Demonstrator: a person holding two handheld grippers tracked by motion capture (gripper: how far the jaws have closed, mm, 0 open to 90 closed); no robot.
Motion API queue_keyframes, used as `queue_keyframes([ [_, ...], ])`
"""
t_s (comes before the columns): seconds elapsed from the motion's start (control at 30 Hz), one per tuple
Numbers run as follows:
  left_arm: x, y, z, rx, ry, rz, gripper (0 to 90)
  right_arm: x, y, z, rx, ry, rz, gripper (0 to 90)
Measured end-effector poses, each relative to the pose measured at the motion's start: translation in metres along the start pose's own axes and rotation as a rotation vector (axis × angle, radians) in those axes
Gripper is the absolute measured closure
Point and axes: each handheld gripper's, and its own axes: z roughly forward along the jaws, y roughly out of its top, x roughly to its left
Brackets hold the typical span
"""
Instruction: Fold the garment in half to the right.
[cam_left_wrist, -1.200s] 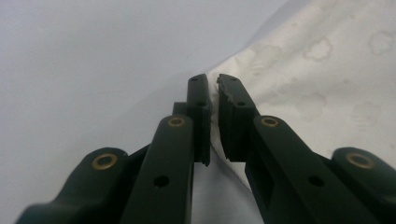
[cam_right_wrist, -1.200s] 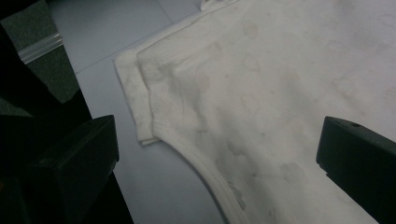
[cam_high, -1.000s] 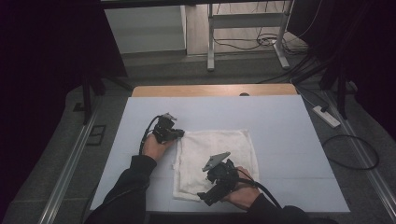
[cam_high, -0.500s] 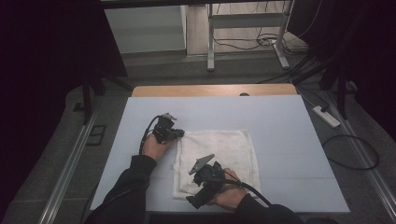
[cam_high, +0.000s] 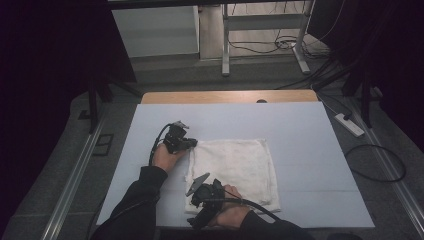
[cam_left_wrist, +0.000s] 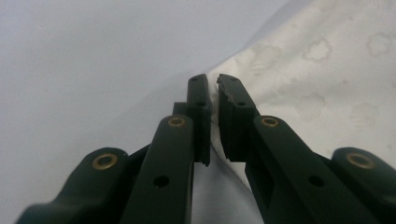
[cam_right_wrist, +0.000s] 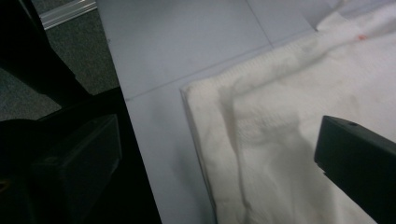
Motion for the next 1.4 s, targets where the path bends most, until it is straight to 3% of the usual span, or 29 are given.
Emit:
queue_keyframes([
  [0.33, 0.000, 0.000, 0.000, 0.000, 0.000, 0.000, 82.8, 0.010, 0.011, 0.016, -0.002, 0.037, -0.069, 18.3],
  [0.53, 0.000, 0.000, 0.000, 0.002, 0.000, 0.001, 82.8, 0.014, 0.017, 0.023, -0.004, 0.067, -0.122, 36.2],
  [0.73, 0.000, 0.000, 0.000, 0.002, -0.001, 0.001, 82.8, 0.015, 0.018, 0.031, 0.006, 0.017, -0.193, 55.4],
  [0.93, 0.000, 0.000, 0.000, 0.006, 0.001, 0.006, 82.8, 0.018, 0.016, 0.029, 0.010, -0.035, -0.241, 82.7],
  [1.13, 0.000, 0.001, 0.000, 0.006, 0.006, 0.007, 83.0, 0.010, 0.017, 0.029, 0.016, 0.004, -0.195, 86.7],
  [1.2, -0.001, 0.001, -0.001, 0.007, 0.008, 0.006, 83.6, 0.006, 0.017, 0.028, 0.018, 0.041, -0.163, 87.0],
  [1.3, -0.002, 0.002, -0.001, 0.001, 0.012, -0.003, 84.2, -0.001, 0.017, 0.024, -0.013, 0.099, -0.122, 87.1],
  [1.4, -0.003, 0.003, -0.004, -0.006, 0.014, 0.005, 84.2, -0.004, 0.018, 0.018, -0.030, 0.114, -0.110, 87.1],
])
